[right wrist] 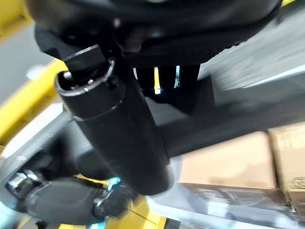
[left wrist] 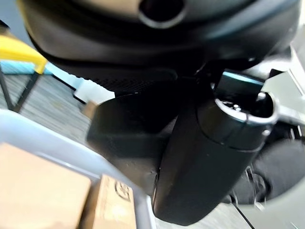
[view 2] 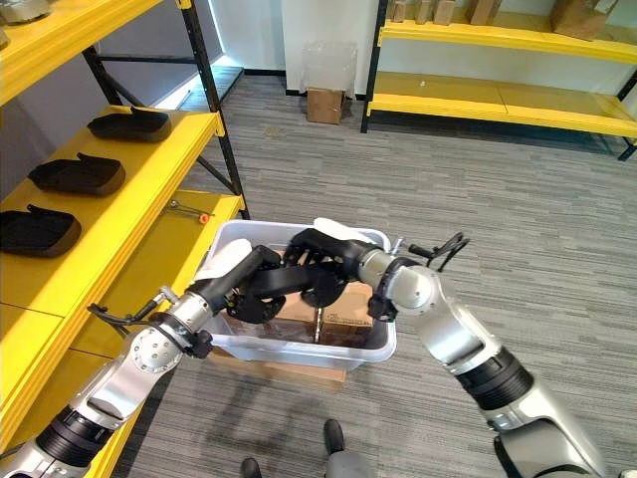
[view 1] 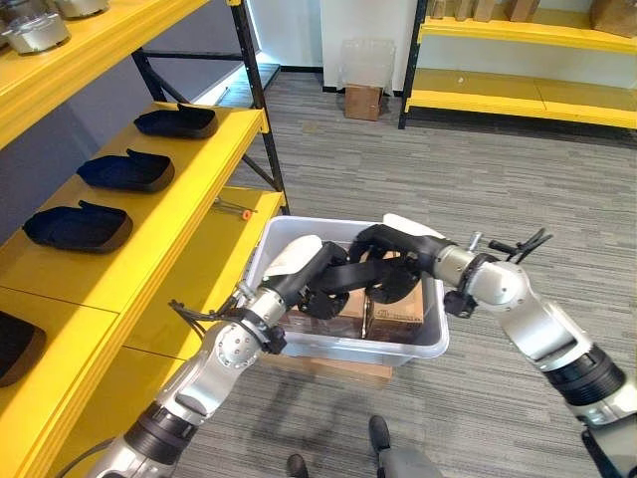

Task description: Move parts from the plastic box to the shelf.

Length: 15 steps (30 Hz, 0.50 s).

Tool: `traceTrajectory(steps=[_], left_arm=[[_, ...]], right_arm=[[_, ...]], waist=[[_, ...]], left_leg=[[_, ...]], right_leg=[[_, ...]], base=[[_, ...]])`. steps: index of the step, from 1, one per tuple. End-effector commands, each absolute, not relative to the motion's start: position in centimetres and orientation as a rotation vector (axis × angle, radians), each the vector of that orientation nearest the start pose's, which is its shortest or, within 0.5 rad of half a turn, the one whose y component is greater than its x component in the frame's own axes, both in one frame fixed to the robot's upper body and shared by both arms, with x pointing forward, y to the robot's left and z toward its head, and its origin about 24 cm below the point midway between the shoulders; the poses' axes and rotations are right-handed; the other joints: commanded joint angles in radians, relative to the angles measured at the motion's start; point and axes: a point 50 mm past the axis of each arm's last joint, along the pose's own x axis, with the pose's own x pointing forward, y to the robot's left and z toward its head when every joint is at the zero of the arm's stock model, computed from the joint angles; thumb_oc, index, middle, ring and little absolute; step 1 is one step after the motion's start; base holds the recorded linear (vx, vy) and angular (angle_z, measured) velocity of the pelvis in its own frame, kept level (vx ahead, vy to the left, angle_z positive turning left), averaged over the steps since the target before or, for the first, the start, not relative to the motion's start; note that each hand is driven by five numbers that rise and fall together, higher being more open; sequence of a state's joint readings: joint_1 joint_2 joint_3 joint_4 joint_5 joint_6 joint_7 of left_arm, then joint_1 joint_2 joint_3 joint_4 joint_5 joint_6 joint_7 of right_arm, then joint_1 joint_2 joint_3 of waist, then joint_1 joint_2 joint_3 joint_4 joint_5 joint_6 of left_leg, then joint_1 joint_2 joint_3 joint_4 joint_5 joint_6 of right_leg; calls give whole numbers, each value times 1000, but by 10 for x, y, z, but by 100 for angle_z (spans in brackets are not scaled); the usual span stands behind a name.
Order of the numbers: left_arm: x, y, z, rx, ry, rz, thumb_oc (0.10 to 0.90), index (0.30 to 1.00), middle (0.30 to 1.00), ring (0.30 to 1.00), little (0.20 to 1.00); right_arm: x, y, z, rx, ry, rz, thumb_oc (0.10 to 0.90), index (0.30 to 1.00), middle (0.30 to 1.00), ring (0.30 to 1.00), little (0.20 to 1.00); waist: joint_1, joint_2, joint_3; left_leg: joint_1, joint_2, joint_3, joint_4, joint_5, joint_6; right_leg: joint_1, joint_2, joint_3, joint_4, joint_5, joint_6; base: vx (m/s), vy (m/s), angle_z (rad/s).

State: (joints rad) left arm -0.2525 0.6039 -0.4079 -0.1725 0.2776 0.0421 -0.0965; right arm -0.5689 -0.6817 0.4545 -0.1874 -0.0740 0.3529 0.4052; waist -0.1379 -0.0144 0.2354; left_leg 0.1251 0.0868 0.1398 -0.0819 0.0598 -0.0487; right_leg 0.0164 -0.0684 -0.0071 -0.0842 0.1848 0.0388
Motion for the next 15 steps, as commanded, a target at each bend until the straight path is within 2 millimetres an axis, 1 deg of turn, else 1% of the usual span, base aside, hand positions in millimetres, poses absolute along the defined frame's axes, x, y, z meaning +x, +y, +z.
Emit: traceTrajectory(steps=[1,2,4,5,6,7,8,9,10,11,12,13,14,15], left_arm=[[270,102,153,805,-555,-528,400,300,300,300,300],[270,102,153,807,-555,-528,400,300,300,300,300],[271,101,151,811,-552,-526,400,300,300,300,300],[271,102,150,811,-553,-528,400,300,300,300,300],[271,102,150,811,-553,-528,400,300,300,300,300],[271,102,149,812,-553,-527,400,300,300,300,300],[271,103,147,817,-552,-528,400,300,300,300,300],[271,103,146,819,-551,-527,400,300,300,300,300],[271,105,143,818,-548,-526,400,300,300,300,300],[272,107,140,820,-545,-525,400,300,300,300,300],[271,109,139,818,-543,-525,400,300,300,300,300],[271,109,139,819,-543,-526,400,300,300,300,300],[270,112,139,822,-540,-526,400,300,300,300,300],[270,113,139,821,-541,-524,400,300,300,300,300]], right_arm=[[295,-89,221,-798,-446,727,900,1000,1000,1000,1000],[295,-89,221,-784,-447,733,900,1000,1000,1000,1000],[293,-87,223,-701,-452,763,900,1000,1000,1000,1000],[288,-83,226,-592,-473,805,900,1000,1000,1000,1000],[288,-83,226,-582,-476,806,900,1000,1000,1000,1000],[285,-83,227,-513,-481,816,900,1000,1000,1000,1000],[281,-81,231,-384,-477,836,900,1000,1000,1000,1000],[279,-79,234,-318,-480,847,900,1000,1000,1000,1000],[275,-77,240,-190,-480,884,900,1000,1000,1000,1000],[270,-76,248,-27,-483,906,900,1000,1000,1000,1000],[269,-82,252,44,-496,850,900,1000,1000,1000,1000],[270,-84,253,54,-499,838,900,1000,1000,1000,1000],[276,-96,257,92,-518,806,900,1000,1000,1000,1000],[277,-98,257,101,-520,798,900,1000,1000,1000,1000]], waist=[[3,-4,-114],[3,-6,-113],[3,-7,-113],[4,-7,-114],[4,-7,-114],[4,-7,-115],[6,-7,-117],[6,-7,-118],[8,-7,-120],[11,-7,-122],[15,-7,-124],[17,-7,-125],[21,-7,-130],[21,-6,-130]], left_leg=[[27,64,31,37,-131,11],[23,64,32,39,-124,11],[21,64,31,41,-124,12],[23,64,28,41,-123,12],[23,64,28,41,-123,12],[24,64,28,40,-123,11],[26,64,28,39,-123,11],[26,64,28,39,-123,11],[28,63,27,41,-124,11],[27,63,24,45,-126,10],[26,63,21,48,-130,10],[26,63,19,49,-130,10],[23,60,13,52,-134,12],[22,60,12,53,-134,12]], right_leg=[[39,-40,40,78,-187,67],[36,-40,40,79,-181,65],[35,-39,40,80,-181,63],[38,-40,42,78,-180,63],[39,-40,42,78,-180,63],[39,-39,43,77,-179,62],[42,-39,42,75,-178,63],[42,-40,42,75,-178,63],[44,-40,42,76,-179,63],[44,-40,42,78,-180,62],[46,-41,40,78,-181,64],[47,-41,39,77,-182,64],[50,-43,35,74,-183,66],[50,-44,35,75,-183,66]], base=[[-34,-1,3],[-34,-1,1],[-16,2,0],[0,0,0],[0,0,0],[0,0,0],[0,0,0],[0,0,0],[0,0,0],[0,0,0],[0,0,0],[0,0,0],[0,0,0],[0,0,0]])
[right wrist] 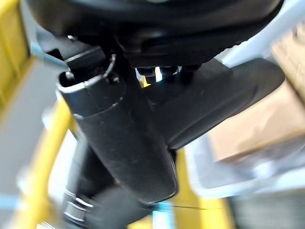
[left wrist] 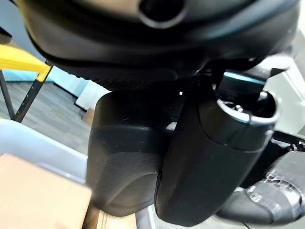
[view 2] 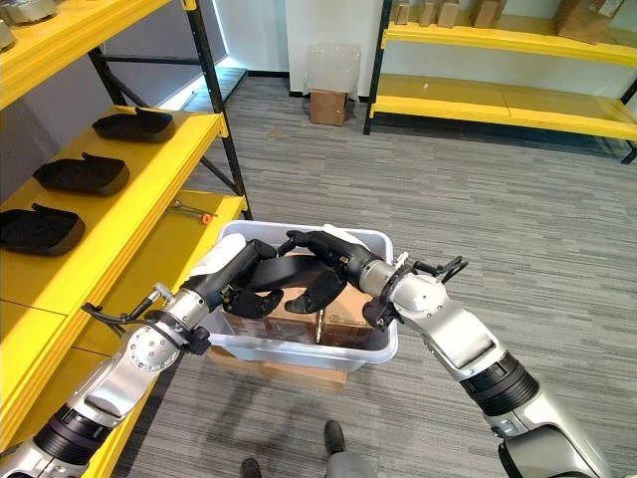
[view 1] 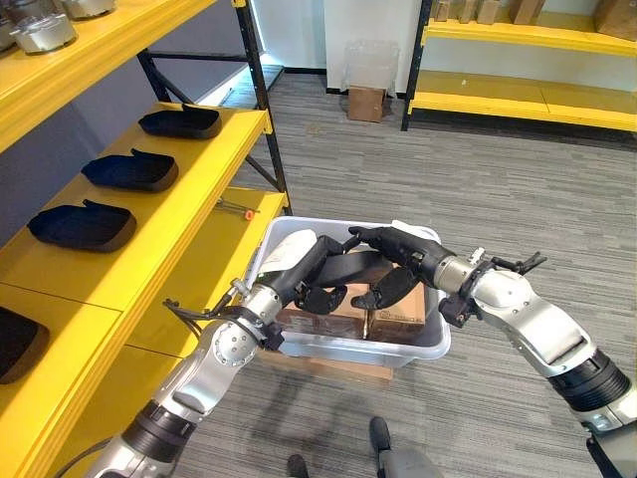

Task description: Move parts from the plastic box to the shelf.

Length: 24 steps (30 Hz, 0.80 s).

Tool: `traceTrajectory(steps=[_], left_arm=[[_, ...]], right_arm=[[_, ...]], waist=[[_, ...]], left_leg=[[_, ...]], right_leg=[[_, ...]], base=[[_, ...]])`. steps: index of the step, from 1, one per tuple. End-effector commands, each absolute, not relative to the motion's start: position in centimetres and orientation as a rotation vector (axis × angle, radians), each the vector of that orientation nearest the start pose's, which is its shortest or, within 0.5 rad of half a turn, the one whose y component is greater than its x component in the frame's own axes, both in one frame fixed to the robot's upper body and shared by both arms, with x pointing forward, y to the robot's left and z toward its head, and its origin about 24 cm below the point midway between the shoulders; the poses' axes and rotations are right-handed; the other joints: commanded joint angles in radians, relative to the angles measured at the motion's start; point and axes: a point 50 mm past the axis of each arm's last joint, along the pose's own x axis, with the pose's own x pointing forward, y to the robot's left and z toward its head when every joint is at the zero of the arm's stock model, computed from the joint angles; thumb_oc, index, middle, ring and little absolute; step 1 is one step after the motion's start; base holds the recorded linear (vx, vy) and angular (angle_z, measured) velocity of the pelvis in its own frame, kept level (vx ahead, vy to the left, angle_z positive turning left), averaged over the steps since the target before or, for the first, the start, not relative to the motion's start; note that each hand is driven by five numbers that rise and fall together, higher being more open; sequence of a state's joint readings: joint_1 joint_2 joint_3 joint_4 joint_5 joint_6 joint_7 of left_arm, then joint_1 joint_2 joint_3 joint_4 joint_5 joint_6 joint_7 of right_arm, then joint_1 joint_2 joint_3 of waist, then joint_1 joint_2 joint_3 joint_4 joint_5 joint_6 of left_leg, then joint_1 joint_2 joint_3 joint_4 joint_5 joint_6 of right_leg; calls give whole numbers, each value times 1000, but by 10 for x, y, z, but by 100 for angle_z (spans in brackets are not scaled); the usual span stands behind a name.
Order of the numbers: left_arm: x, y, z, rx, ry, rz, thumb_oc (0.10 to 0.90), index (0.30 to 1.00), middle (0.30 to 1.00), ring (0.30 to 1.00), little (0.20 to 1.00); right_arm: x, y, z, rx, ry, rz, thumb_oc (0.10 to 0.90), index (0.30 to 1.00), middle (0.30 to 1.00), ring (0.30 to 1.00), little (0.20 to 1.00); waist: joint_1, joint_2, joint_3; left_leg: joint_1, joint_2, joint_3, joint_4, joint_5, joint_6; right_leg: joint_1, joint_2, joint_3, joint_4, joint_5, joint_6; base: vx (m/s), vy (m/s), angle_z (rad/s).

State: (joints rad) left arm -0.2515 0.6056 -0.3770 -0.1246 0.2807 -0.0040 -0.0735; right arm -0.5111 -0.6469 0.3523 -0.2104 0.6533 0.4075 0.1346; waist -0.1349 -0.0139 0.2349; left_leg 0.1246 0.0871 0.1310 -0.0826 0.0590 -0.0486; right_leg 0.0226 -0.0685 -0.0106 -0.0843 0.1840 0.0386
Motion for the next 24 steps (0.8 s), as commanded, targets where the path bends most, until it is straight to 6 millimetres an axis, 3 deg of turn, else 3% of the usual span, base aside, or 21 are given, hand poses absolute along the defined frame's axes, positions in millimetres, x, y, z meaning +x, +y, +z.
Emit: traceTrajectory(steps=[1,8,13,16,18,24], left_arm=[[270,113,139,821,-541,-521,400,300,300,300,300],[272,125,141,852,-540,-453,400,300,300,300,300],[272,129,145,875,-579,-404,400,300,300,300,300],[269,135,153,902,-642,-349,400,300,300,300,300],[267,138,157,920,-671,-325,400,300,300,300,300],[258,150,173,932,-775,-227,400,300,300,300,300]], right_arm=[[277,-100,257,106,-519,790,900,1000,1000,1000,1000],[277,-141,246,144,-516,667,900,1000,1000,1000,1000],[273,-172,246,209,-624,519,900,1000,1000,1000,1000],[259,-207,252,362,-823,303,900,1000,1000,1000,1000],[253,-217,253,395,-869,224,900,1000,1000,1000,1000],[243,-243,235,423,-861,-65,900,1000,1000,1000,1000]], waist=[[18,-7,-130],[-3,-6,-134],[-16,-4,-131],[-20,5,-130],[-21,11,-129],[-17,27,-125]], left_leg=[[22,59,20,54,-133,12],[23,60,21,52,-133,15],[21,60,22,53,-132,17],[22,58,19,55,-137,20],[21,56,18,56,-139,21],[15,47,5,69,-150,24]], right_leg=[[43,-44,38,75,-182,66],[42,-48,47,70,-171,71],[39,-49,54,71,-168,71],[38,-50,60,69,-166,74],[37,-52,63,68,-165,75],[39,-59,71,63,-162,76]], base=[[0,0,0],[-2,14,0],[-9,19,0],[-21,45,-1],[-29,59,-1],[-32,80,-1]])
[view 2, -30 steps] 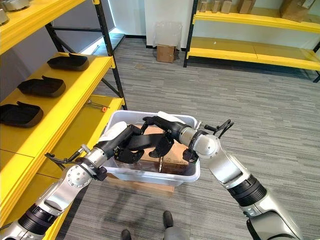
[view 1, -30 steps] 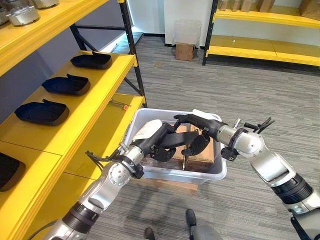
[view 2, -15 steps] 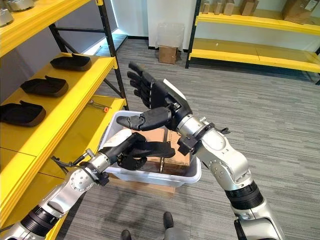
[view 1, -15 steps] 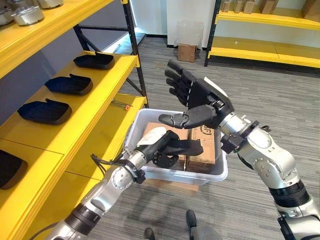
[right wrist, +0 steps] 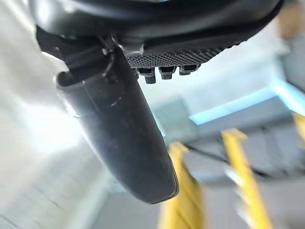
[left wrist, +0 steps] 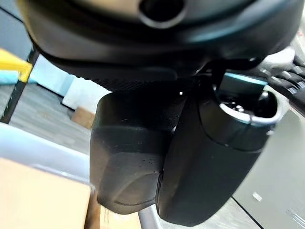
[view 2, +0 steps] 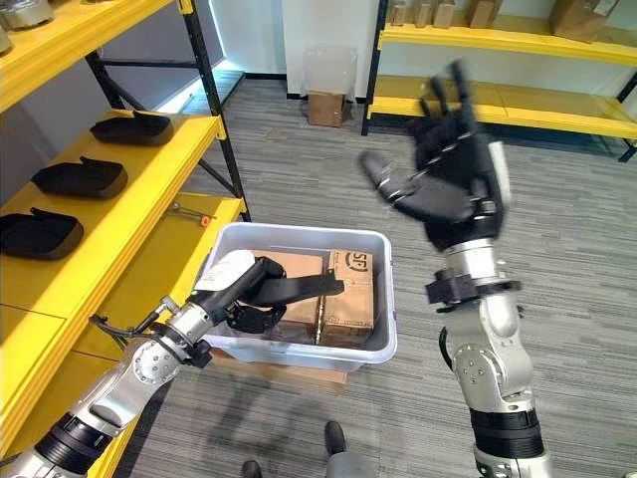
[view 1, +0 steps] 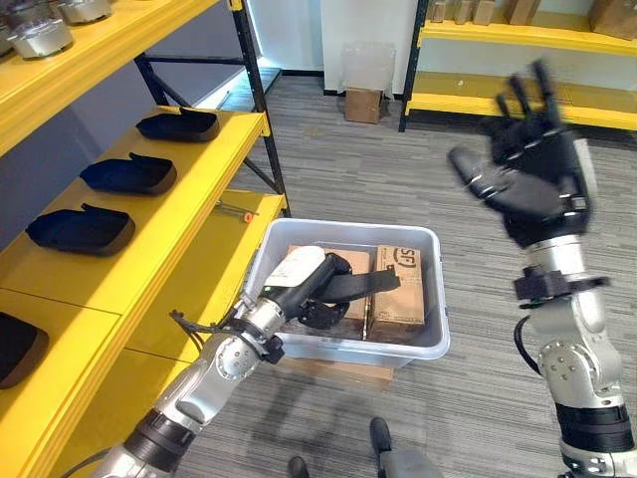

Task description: Move parts from the plastic box to the shelf.

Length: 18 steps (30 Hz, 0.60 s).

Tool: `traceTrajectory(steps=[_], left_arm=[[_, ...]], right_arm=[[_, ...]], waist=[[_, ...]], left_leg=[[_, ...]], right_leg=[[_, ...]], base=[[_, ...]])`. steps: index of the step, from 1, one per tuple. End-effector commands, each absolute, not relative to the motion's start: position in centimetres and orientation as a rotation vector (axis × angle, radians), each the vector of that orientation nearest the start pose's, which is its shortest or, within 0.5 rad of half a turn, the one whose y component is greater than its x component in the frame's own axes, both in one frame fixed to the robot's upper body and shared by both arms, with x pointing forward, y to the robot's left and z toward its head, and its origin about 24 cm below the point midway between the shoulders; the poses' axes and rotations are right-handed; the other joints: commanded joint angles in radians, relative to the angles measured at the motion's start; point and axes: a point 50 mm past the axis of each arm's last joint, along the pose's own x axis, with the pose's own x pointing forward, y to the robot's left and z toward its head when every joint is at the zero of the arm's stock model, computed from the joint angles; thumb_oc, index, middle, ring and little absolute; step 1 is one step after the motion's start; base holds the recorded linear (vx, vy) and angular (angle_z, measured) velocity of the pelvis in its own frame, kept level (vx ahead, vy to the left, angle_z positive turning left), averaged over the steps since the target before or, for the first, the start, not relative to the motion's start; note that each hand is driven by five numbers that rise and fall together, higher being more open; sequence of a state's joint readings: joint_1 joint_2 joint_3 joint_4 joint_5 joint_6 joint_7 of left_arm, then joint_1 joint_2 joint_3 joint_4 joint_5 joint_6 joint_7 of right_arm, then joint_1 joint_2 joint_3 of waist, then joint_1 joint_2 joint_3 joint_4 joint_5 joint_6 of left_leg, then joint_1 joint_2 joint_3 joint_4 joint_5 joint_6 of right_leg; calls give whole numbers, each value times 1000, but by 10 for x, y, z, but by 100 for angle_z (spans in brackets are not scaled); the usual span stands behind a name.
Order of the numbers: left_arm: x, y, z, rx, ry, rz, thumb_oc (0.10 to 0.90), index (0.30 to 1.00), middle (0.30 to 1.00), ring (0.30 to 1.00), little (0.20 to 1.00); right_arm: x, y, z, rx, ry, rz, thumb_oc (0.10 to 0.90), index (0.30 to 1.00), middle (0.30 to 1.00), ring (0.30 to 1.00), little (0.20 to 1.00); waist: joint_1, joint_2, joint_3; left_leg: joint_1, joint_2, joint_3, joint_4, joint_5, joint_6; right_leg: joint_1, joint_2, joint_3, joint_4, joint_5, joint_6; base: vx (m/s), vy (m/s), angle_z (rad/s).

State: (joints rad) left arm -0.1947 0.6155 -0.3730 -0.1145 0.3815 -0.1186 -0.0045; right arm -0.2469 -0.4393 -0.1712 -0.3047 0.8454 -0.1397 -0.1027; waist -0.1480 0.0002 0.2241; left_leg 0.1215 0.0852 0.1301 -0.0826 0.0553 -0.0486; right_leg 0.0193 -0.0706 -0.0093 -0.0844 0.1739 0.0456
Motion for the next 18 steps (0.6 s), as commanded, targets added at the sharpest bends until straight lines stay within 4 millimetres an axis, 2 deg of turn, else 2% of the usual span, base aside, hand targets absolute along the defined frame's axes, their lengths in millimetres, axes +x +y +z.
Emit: traceTrajectory(steps=[1,4,10,13,16,18], left_arm=[[253,150,180,932,-838,-200,400,300,300,300,300],[241,153,193,926,-955,-141,400,300,300,300,300],[225,155,212,922,-1117,-73,400,300,300,300,300],[221,150,216,912,-1163,-92,400,300,300,300,300],[214,140,225,906,-1236,-130,400,300,300,300,300],[213,133,230,913,-1266,-166,400,300,300,300,300]], right_arm=[[246,-250,220,421,-790,-180,900,1000,1000,1000,1000],[247,-264,191,463,-687,-288,900,1000,1000,1000,1000],[247,-257,151,522,-519,-277,900,1000,1000,1000,1000],[252,-249,144,514,-467,-259,900,1000,1000,1000,1000],[258,-237,138,508,-438,-202,900,1000,1000,1000,1000],[260,-228,137,514,-422,-164,900,1000,1000,1000,1000]], waist=[[-3,15,-112],[-3,16,-106],[-6,20,-103],[-3,23,-101],[13,26,-99],[18,25,-97]], left_leg=[[14,44,2,74,-147,27],[6,33,-7,86,-152,31],[0,2,-24,86,-161,45],[-3,-11,-32,89,-167,51],[-13,-53,-59,92,-182,70],[-17,-81,-80,87,-185,84]], right_leg=[[43,-58,74,61,-150,68],[40,-62,73,60,-144,67],[36,-83,70,42,-120,83],[33,-93,73,33,-109,91],[22,-121,78,14,-70,119],[-3,-147,93,5,-22,130]], base=[[-55,126,0],[-65,114,0],[-56,155,1],[-54,188,2],[-82,245,7],[-83,230,7]])
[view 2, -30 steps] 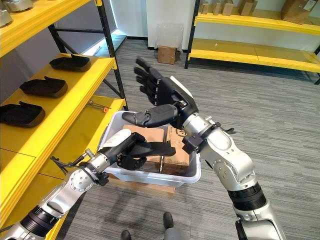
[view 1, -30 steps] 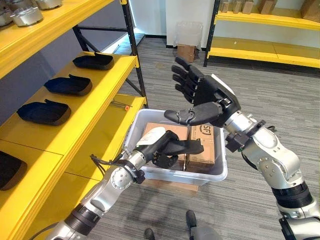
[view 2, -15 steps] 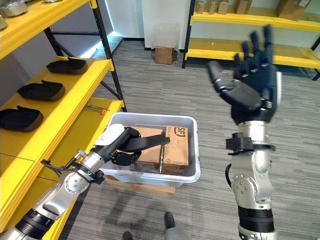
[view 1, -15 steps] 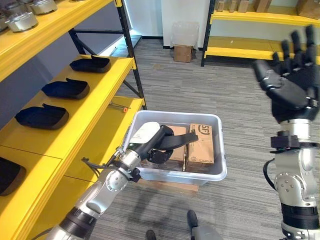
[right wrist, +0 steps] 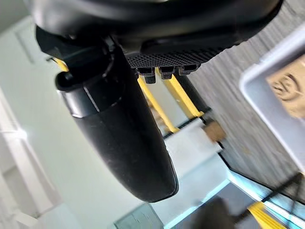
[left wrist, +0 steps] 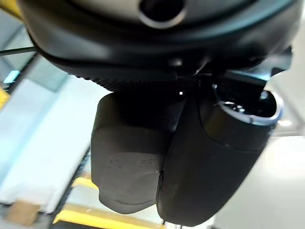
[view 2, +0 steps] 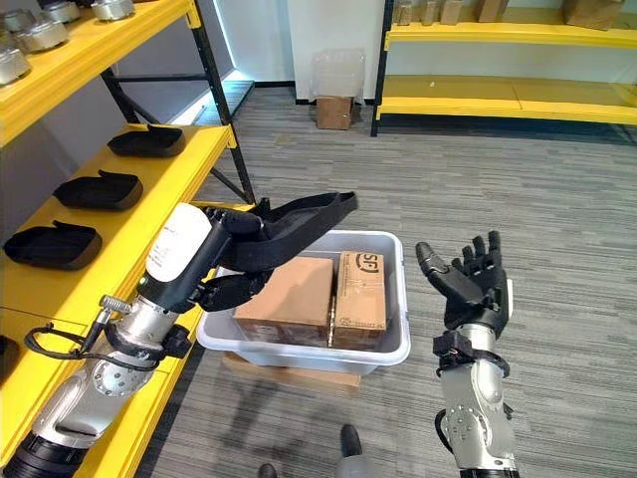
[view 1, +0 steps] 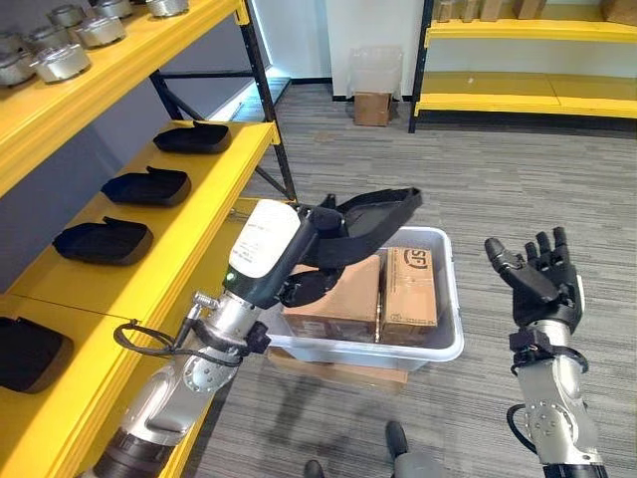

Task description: Move parts from the plastic box to the shelf.

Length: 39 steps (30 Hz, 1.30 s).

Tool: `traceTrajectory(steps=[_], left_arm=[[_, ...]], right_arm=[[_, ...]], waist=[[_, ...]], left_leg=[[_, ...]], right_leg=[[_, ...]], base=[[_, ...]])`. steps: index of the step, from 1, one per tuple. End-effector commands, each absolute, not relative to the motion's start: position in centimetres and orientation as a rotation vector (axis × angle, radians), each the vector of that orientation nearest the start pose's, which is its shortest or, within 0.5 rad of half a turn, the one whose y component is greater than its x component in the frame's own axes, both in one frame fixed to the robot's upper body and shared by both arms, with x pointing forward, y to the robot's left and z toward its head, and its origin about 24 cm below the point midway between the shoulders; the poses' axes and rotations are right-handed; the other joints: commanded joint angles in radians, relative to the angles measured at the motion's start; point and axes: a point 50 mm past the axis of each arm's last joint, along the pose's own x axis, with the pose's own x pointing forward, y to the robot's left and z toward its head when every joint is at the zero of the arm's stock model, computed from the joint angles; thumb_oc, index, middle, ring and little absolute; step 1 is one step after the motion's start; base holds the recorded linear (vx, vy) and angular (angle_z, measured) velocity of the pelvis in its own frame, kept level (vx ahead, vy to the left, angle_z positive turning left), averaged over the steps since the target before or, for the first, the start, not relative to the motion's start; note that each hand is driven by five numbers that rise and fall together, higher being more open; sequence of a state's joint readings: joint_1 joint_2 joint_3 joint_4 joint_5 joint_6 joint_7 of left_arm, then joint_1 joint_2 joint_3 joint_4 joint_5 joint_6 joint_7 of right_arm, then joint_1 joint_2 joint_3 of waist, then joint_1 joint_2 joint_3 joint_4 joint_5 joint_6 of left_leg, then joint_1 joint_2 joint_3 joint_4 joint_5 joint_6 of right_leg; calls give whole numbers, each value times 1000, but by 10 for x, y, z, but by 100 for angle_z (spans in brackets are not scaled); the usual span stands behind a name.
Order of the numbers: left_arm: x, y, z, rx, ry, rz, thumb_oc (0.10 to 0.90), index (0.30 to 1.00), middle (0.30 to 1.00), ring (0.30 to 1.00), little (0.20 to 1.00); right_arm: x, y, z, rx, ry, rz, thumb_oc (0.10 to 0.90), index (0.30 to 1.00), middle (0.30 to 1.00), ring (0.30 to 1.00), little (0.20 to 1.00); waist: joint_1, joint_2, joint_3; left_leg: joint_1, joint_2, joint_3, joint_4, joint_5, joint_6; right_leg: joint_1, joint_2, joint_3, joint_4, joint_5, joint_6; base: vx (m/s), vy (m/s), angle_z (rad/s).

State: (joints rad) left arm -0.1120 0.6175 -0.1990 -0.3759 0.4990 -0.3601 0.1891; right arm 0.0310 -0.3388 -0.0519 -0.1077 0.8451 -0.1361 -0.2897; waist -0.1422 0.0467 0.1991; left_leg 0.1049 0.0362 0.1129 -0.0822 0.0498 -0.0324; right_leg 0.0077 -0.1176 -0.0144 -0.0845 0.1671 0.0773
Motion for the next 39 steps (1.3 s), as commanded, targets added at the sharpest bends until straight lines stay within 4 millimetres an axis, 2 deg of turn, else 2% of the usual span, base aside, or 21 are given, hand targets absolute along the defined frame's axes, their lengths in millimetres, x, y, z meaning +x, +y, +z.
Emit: traceTrajectory(steps=[1,4,8,9,12,13,14,15,16,18,20,24,29,30,31,32,33,34,35,36,39], left_arm=[[213,131,231,908,-1282,-170,400,300,300,300,300],[212,121,237,899,-1333,-180,400,300,300,300,300],[216,110,245,911,-1374,-189,400,300,300,300,300],[218,110,243,928,-1374,-184,400,300,300,300,300],[217,112,246,915,-1397,-165,400,300,300,300,300],[216,113,250,900,-1446,-127,400,300,300,300,300],[216,113,252,897,-1461,-118,400,300,300,300,300],[214,113,257,890,-1504,-90,400,300,300,300,300],[213,114,259,883,-1517,-73,400,300,300,300,300],[213,113,260,872,-1547,-65,400,300,300,300,300],[214,110,261,873,-1565,-62,400,300,300,300,300],[210,97,258,848,-1626,-85,400,300,300,300,300],[208,96,260,876,-1692,39,400,300,300,300,300],[211,97,263,903,-1691,71,400,300,300,300,300],[211,97,264,907,-1693,77,400,300,300,300,300],[212,99,265,924,-1707,105,400,300,300,300,300],[212,99,265,926,-1709,108,400,300,300,300,300],[213,99,267,939,-1723,139,400,300,300,300,300],[213,99,267,938,-1724,144,400,300,300,300,300],[215,101,268,935,-1721,171,400,300,300,300,300],[217,102,267,944,-1710,203,400,300,300,300,300]], right_arm=[[261,-225,137,516,-416,-152,900,1000,1000,1000,1000],[267,-212,131,538,-365,-94,900,1000,1000,1000,1000],[268,-199,128,569,-341,-57,900,1000,1000,1000,1000],[266,-194,128,571,-343,-25,900,1000,1000,1000,1000],[261,-195,131,565,-347,5,900,1000,1000,1000,1000],[260,-192,133,566,-354,37,900,1000,1000,1000,1000],[262,-191,132,558,-354,44,900,1000,1000,1000,1000],[264,-189,131,536,-352,83,900,1000,1000,1000,1000],[266,-188,128,526,-333,99,900,1000,1000,1000,1000],[268,-187,128,507,-338,105,900,1000,1000,1000,1000],[268,-191,124,519,-341,80,900,1000,1000,1000,1000],[256,-205,120,495,-358,17,900,1000,1000,1000,1000],[259,-203,119,502,-338,75,900,1000,1000,1000,1000],[260,-199,118,495,-331,86,900,1000,1000,1000,1000],[260,-199,119,495,-331,88,900,1000,1000,1000,1000],[263,-196,119,490,-331,104,900,1000,1000,1000,1000],[263,-197,119,488,-334,102,900,1000,1000,1000,1000],[266,-198,122,467,-340,104,900,1000,1000,1000,1000],[266,-198,123,466,-342,105,900,1000,1000,1000,1000],[266,-203,125,452,-344,110,900,1000,1000,1000,1000],[265,-208,126,440,-341,116,900,1000,1000,1000,1000]], waist=[[13,-21,-72],[22,-19,-76],[25,-16,-80],[25,-14,-78],[11,-29,-84],[2,-35,-77],[4,-35,-73],[1,-36,-63],[9,-38,-57],[12,-33,-40],[4,-32,-25],[-52,-37,-9],[-66,-59,-17],[-70,-56,-26],[-71,-56,-27],[-74,-53,-28],[-75,-53,-28],[-81,-47,-23],[-84,-47,-21],[-95,-39,-18],[-105,-29,-16]], left_leg=[[0,-39,-65,82,-179,71],[-5,-58,-87,57,-169,81],[-10,-73,-151,18,-141,94],[-23,-72,-206,-4,-109,107],[-45,-99,-262,-1,-97,121],[-61,-118,-310,6,-85,126],[-63,-124,-318,8,-83,127],[-71,-143,-345,26,-83,127],[-74,-155,-349,42,-86,127],[-83,-151,-356,61,-82,122],[-82,-138,-331,62,-77,104],[-59,-63,-93,100,-91,60],[-53,13,-7,212,-158,47],[-42,71,15,216,-147,37],[-41,82,17,217,-143,33],[-38,144,28,230,-110,18],[-40,151,28,233,-106,15],[-43,216,46,255,-67,-2],[-43,226,48,258,-62,-5],[-41,281,69,268,-22,-22],[-40,329,75,262,25,-42]], right_leg=[[-3,-108,100,4,1,100],[-38,-123,121,-3,42,106],[-65,-84,173,34,45,96],[-94,19,206,207,-19,75],[-95,132,237,303,-84,56],[-123,209,251,409,-115,30],[-134,220,248,423,-120,25],[-120,246,251,384,-171,-9],[-113,250,243,372,-172,-18],[-102,256,228,368,-199,-40],[-79,252,216,337,-215,-47],[-12,190,133,242,-223,-44],[-9,106,61,269,-248,-50],[-27,89,38,307,-273,-57],[-33,87,34,319,-281,-60],[-55,71,18,376,-316,-71],[-60,69,16,388,-324,-74],[-80,51,4,450,-362,-87],[-86,47,0,465,-371,-90],[-108,25,-16,523,-401,-95],[-136,-1,-28,587,-431,-97]], base=[[-84,231,10],[-70,176,9],[-82,60,20],[-125,29,51],[-156,-25,87],[-209,-77,95],[-217,-126,123],[-107,-119,140],[-137,-126,135],[-156,-89,45],[-120,-65,45],[-103,20,93],[-114,95,86],[-90,71,45],[-132,160,47],[-65,111,37],[-100,253,37],[-56,176,41],[-99,341,56],[-63,209,55],[-57,301,66]])
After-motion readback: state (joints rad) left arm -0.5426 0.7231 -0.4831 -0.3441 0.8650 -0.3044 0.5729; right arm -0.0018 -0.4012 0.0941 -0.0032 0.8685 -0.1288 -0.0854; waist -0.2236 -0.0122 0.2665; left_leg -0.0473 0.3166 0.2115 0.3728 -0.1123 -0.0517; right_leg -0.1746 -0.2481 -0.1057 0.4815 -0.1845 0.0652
